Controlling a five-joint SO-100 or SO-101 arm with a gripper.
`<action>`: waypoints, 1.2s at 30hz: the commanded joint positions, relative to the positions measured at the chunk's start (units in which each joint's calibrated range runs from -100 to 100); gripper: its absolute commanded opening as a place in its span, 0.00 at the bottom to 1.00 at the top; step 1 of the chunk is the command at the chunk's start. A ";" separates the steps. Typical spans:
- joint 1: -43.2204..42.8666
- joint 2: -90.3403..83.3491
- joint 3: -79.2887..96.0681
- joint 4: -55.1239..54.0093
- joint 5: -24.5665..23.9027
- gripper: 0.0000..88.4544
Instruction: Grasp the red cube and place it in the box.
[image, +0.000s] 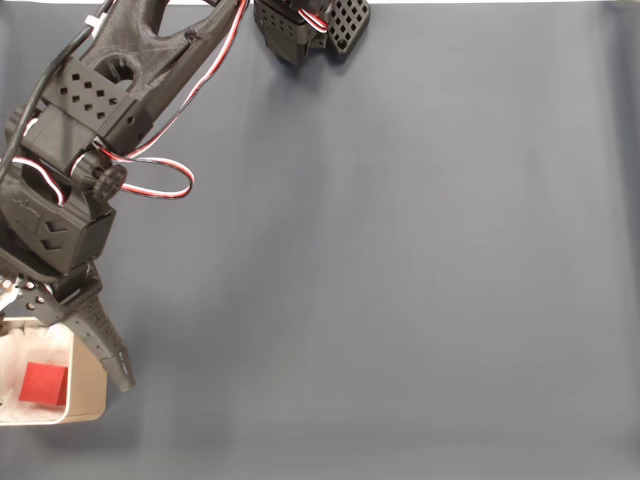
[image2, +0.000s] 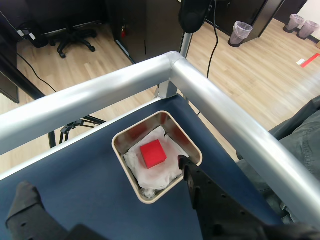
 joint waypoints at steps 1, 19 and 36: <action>0.81 -2.17 -2.52 -2.18 0.00 0.66; -15.73 -36.40 28.23 -14.07 -5.32 0.00; -31.50 -104.86 113.90 -11.44 -1.37 0.00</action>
